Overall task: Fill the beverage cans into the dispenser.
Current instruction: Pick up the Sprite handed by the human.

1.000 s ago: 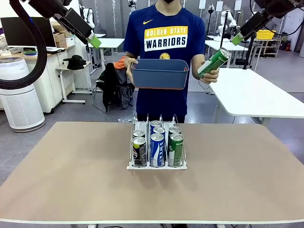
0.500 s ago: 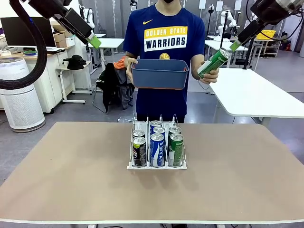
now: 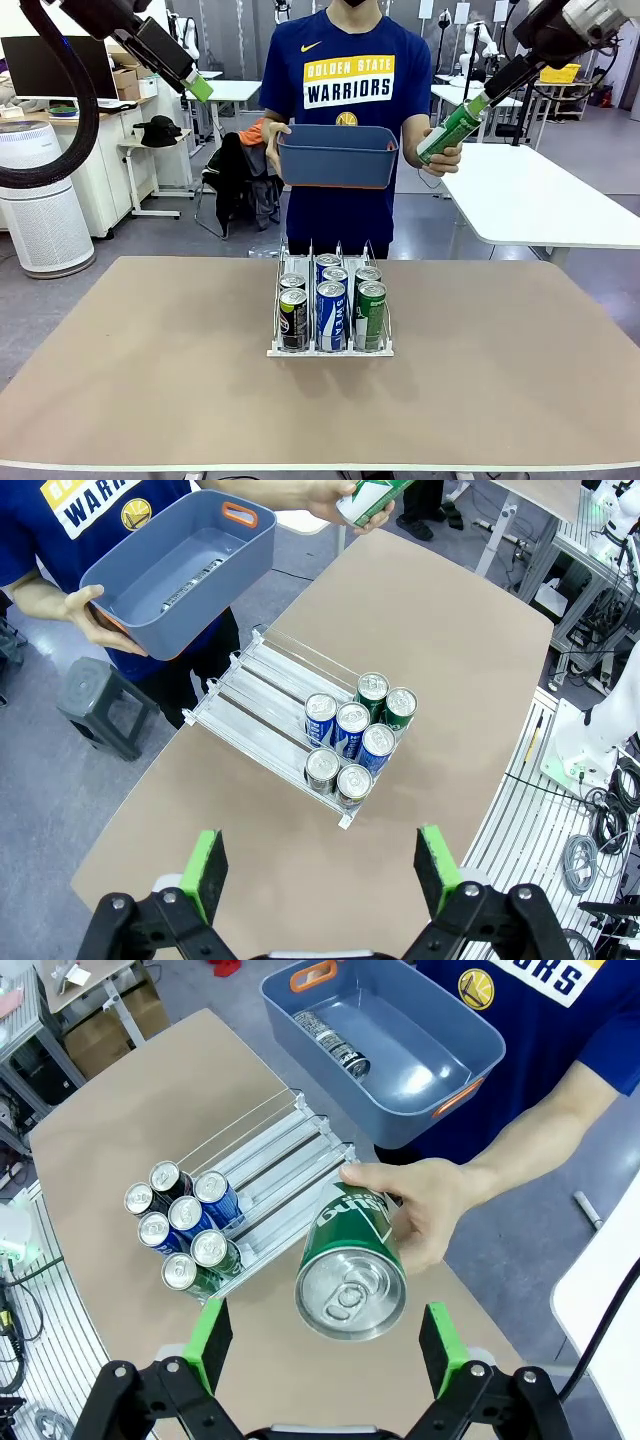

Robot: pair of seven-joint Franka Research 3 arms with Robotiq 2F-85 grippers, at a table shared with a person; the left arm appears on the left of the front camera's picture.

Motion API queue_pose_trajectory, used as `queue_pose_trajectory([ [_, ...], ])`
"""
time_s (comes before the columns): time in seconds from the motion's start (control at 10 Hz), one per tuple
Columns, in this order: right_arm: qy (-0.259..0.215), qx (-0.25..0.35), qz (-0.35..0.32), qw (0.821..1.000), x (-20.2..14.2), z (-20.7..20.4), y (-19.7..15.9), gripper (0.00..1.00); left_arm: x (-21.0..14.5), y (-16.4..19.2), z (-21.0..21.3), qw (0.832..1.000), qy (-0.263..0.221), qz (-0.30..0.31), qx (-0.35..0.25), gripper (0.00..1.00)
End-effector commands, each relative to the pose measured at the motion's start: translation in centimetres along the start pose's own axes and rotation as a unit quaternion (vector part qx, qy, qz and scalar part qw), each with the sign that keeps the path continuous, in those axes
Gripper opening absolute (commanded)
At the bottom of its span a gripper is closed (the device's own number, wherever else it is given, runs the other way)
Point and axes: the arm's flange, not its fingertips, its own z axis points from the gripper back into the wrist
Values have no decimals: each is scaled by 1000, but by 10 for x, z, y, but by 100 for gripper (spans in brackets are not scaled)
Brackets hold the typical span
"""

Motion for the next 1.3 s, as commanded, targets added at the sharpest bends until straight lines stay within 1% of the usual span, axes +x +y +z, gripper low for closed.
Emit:
queue_pose_trajectory([
  [0.0, -20, -5, 16, 1000, -6, -6, -4, 100, -4, -2, -1, 1000, -1, 9, -6, 100],
  [0.1, -29, -5, 14, 999, -6, -11, -7, 100, -4, -2, -1, 1000, -1, 9, -6, 100],
  [0.6, -42, 16, -3, 999, -9, -31, -18, 100, -4, -2, -1, 1000, -1, 9, -6, 100],
  [1.0, -34, 21, -10, 999, -9, -50, -24, 100, -4, -2, -1, 1000, -1, 9, -6, 100],
  [1.2, -39, 24, -15, 999, -5, -55, -25, 100, -4, -2, -1, 1000, -1, 9, -6, 100],
])
